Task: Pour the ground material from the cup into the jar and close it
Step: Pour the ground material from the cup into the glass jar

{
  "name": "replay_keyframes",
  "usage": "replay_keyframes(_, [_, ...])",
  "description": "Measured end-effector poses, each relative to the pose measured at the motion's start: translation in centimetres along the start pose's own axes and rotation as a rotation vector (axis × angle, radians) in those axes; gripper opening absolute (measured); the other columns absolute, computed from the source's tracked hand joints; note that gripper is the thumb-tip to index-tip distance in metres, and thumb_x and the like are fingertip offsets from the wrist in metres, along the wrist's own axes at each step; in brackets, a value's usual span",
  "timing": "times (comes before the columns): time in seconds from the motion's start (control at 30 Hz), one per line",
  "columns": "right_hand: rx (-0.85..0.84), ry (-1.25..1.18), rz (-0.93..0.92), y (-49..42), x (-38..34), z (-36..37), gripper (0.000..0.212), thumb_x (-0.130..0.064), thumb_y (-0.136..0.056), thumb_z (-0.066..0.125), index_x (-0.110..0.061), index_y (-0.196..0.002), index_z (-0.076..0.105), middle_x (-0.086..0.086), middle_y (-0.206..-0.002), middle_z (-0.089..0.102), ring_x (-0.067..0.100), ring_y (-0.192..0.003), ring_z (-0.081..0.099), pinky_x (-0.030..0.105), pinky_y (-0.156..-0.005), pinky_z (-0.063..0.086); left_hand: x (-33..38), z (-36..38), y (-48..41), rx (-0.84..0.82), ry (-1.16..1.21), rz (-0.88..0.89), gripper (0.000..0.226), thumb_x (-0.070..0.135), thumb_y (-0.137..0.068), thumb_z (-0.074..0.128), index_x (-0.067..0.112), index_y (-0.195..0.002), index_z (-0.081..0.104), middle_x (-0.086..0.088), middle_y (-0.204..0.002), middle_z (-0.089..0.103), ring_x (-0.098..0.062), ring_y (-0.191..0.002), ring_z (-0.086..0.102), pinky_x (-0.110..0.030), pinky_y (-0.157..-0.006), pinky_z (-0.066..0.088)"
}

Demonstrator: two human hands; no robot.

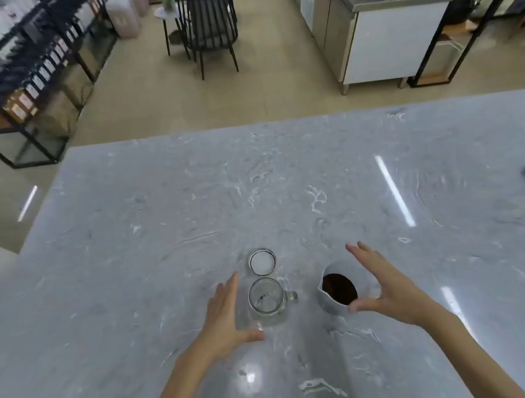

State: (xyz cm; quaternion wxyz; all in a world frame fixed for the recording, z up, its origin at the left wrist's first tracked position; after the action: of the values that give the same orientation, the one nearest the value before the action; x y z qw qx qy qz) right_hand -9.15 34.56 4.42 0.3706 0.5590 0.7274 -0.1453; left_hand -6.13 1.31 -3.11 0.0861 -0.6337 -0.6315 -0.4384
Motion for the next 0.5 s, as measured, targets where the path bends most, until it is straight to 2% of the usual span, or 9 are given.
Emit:
replay_keyframes(0.07, [-0.105, 0.151, -0.078, -0.8, -0.2, 1.5, 0.125, -0.079, -0.062, 0.072, -0.042, -0.155, -0.003, -0.040, -0.152, -0.012, -0.011, -0.143, -0.012, 0.029, -0.120, 0.005, 0.3, 0.9, -0.7, -0.070, 0.138, 0.066, 0.139, 0.050, -0.065, 0.092, 0.053, -0.151, -0.017, 0.008, -0.167, -0.018, -0.011, -0.154, -0.018, -0.042, -0.127, 0.003])
replay_keyframes(0.13, [-0.150, 0.270, -0.086, -1.5, 0.1, 2.6, 0.130, -0.085, -0.060, 0.067, -0.039, -0.155, -0.009, -0.030, -0.158, -0.013, -0.007, -0.145, -0.012, 0.028, -0.121, 0.006, 0.5, 1.6, -1.6, -0.066, 0.223, 0.115, 0.141, 0.052, -0.060, 0.095, 0.062, -0.146, -0.016, 0.023, -0.166, -0.013, -0.002, -0.154, -0.008, -0.040, -0.127, 0.008])
replay_keyframes(0.2, [-0.118, 0.340, -0.090, -2.0, 0.7, 3.0, 0.129, -0.089, -0.059, 0.063, -0.039, -0.155, -0.007, -0.022, -0.161, -0.002, 0.001, -0.147, 0.003, 0.025, -0.118, 0.012, 0.5, 1.9, -2.4, -0.037, 0.281, 0.131, 0.145, 0.053, -0.056, 0.098, 0.059, -0.151, -0.012, 0.029, -0.165, -0.007, 0.005, -0.152, 0.000, -0.040, -0.127, 0.013])
replay_keyframes(0.3, [-0.092, 0.405, -0.093, -2.3, 1.2, 3.4, 0.126, -0.091, -0.060, 0.058, -0.037, -0.156, -0.004, -0.011, -0.153, 0.018, 0.009, -0.135, 0.026, 0.023, -0.109, 0.024, 0.2, 2.4, -3.2, -0.037, 0.305, 0.178, 0.148, 0.049, -0.054, 0.100, 0.050, -0.156, -0.006, 0.027, -0.166, 0.000, 0.003, -0.153, 0.007, -0.042, -0.127, 0.018])
replay_keyframes(0.33, [-0.085, 0.402, -0.092, -2.5, 1.2, 3.6, 0.124, -0.090, -0.061, 0.058, -0.038, -0.155, -0.003, -0.011, -0.148, 0.021, 0.010, -0.129, 0.031, 0.024, -0.106, 0.030, 0.1, 2.5, -3.3, -0.037, 0.310, 0.190, 0.146, 0.049, -0.053, 0.100, 0.049, -0.156, -0.003, 0.027, -0.166, 0.003, 0.002, -0.153, 0.010, -0.043, -0.126, 0.019])
replay_keyframes(0.4, [-0.041, 0.360, -0.087, -2.6, 1.3, 3.8, 0.108, -0.087, -0.063, 0.060, -0.043, -0.151, 0.015, -0.013, -0.138, 0.028, 0.009, -0.119, 0.040, 0.028, -0.101, 0.042, 0.0, 2.9, -3.4, -0.033, 0.309, 0.209, 0.139, 0.051, -0.053, 0.100, 0.051, -0.155, 0.005, 0.024, -0.164, 0.014, 0.000, -0.152, 0.017, -0.040, -0.125, 0.022])
replay_keyframes(0.5, [0.025, 0.298, -0.086, -2.9, 1.1, 3.3, 0.084, -0.082, -0.063, 0.065, -0.043, -0.133, 0.039, -0.020, -0.125, 0.038, 0.001, -0.107, 0.043, 0.030, -0.090, 0.053, 0.3, 3.6, -3.5, -0.012, 0.314, 0.225, 0.125, 0.053, -0.053, 0.098, 0.057, -0.146, 0.015, 0.019, -0.159, 0.024, 0.002, -0.147, 0.028, -0.028, -0.122, 0.025])
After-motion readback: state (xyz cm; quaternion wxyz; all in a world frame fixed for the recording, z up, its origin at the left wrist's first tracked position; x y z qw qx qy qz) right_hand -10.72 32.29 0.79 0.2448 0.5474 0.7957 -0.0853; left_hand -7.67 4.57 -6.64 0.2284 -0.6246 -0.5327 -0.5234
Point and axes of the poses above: each hand's wrist, its own y-axis away from the middle knuckle, its own z-axis out of the palm, x = y × z, the point moved 7 cm from there along -y, towards the middle knuckle
